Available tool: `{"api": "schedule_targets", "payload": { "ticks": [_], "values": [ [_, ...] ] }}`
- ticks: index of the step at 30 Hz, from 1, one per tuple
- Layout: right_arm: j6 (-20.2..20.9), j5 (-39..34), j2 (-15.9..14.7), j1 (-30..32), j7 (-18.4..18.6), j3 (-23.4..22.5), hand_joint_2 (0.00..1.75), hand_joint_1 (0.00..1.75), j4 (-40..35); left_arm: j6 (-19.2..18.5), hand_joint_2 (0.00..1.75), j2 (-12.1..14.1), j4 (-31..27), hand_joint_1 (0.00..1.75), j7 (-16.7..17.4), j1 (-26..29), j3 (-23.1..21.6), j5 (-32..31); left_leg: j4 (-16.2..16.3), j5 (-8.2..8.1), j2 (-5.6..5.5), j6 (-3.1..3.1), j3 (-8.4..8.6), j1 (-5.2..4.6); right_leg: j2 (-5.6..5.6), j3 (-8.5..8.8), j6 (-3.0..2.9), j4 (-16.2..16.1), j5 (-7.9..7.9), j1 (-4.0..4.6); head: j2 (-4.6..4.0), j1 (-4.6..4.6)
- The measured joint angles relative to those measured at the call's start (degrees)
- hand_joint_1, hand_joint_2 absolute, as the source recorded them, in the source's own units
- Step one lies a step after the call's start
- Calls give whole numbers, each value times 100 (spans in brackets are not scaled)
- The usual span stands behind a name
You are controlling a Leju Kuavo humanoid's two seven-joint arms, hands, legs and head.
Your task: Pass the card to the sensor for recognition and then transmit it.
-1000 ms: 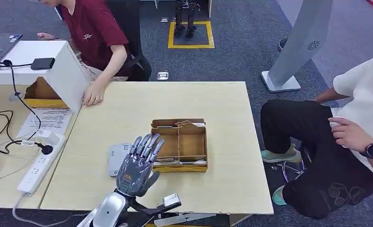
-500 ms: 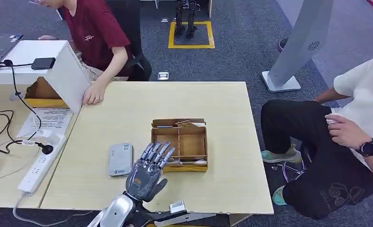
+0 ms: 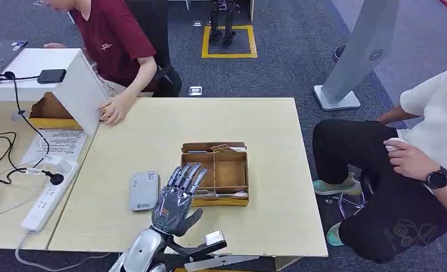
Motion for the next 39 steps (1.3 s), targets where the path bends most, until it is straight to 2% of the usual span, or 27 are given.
{"api": "schedule_targets", "payload": {
  "ticks": [10,24,39],
  "values": [
    [9,0,0,-16,18,4,175,0,0,-155,175,-135,81,0,11,-10,321,20,0,0,0,0,0,0,0,0,0,0,0,0,0,0],
    [35,0,0,-30,11,28,175,0,0,-172,175,-293,271,0,-48,-53,604,44,0,0,0,0,0,0,0,0,0,0,0,0,0,0],
    [39,2,2,-48,28,116,175,0,0,-159,175,-411,321,0,-109,-108,748,118,0,0,0,0,0,0,0,0,0,0,0,0,0,0]
  ]
}}
